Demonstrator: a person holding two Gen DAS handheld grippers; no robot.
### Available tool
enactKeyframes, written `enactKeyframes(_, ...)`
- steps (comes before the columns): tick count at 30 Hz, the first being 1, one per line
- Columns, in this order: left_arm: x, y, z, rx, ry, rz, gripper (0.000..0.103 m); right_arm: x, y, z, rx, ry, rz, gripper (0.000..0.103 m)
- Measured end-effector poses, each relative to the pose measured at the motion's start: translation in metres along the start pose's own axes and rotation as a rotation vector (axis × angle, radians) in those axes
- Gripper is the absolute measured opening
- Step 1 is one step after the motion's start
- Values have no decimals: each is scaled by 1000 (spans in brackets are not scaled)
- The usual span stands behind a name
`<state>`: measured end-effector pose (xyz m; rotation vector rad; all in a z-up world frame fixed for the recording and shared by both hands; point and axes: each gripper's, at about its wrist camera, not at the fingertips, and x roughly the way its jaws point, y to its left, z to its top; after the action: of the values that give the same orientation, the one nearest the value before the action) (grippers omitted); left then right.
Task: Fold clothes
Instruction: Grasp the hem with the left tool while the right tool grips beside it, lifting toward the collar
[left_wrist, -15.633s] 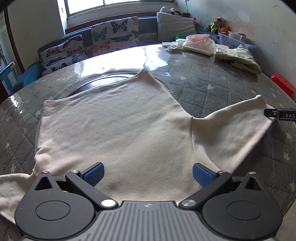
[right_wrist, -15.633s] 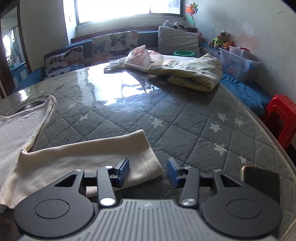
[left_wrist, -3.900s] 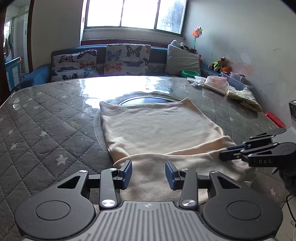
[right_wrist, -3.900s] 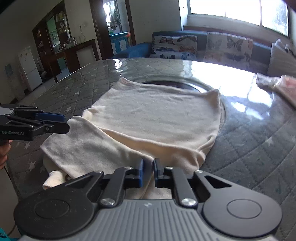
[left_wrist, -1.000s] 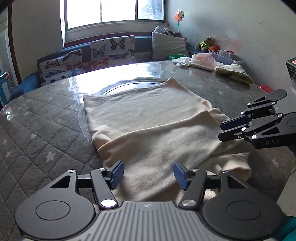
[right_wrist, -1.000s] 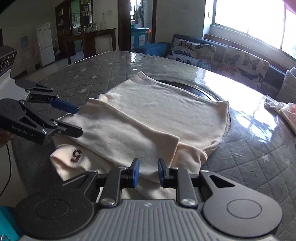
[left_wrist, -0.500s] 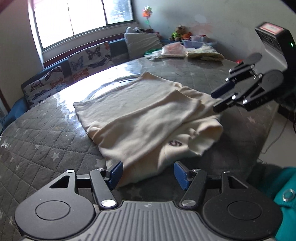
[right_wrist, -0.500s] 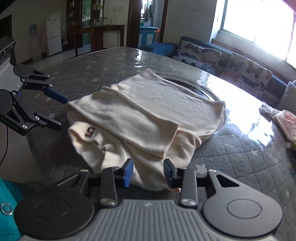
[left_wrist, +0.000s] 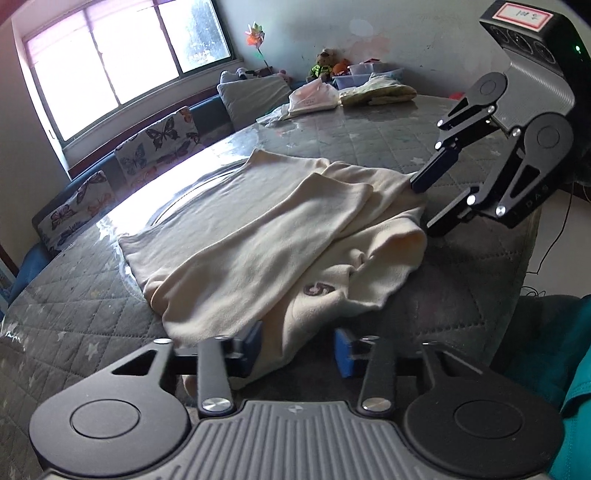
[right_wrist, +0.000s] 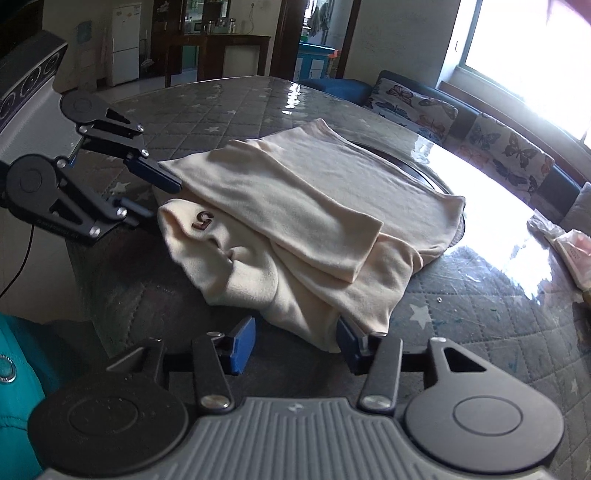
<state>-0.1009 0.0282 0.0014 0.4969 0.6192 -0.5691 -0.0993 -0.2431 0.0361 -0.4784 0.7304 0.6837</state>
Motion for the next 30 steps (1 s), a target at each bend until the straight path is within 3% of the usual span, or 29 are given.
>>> enactKeyframes(1,0,1,1,-6,-8,0,18,0,1,0,-9,-2,-4,51)
enactKeyframes(3,-2,5,4,-32,-28,14,14,-1,3,-1,-28,-11,-6,54)
enactKeyframes(6,-4,16,12,-82,-53,19,13,-2,6,-2,-55,-32,-5,60)
enactKeyframes(10,0,30,22,-133,-69,4,13,1,10,-1,-75,-70,-8,61)
enactKeyframes(12,3,34,26,-151,-73,-6,13,6,10,2,-67,-83,-2,59)
enactKeyframes(15,6,36,27,-167,-66,-13,13,13,7,7,-26,-95,27,43)
enactKeyframes(17,7,36,26,-164,-64,-12,16,16,4,10,8,-98,46,23)
enactKeyframes(20,5,33,19,-150,-57,-13,21,18,-10,17,102,-106,91,14)
enactKeyframes(21,4,31,17,-144,-55,-14,25,17,-14,19,125,-109,98,13)
enactKeyframes(23,1,28,11,-124,-56,-7,44,15,-22,22,168,-119,110,13)
enactKeyframes(30,2,18,2,-46,-42,19,54,10,-35,33,225,-144,125,12)
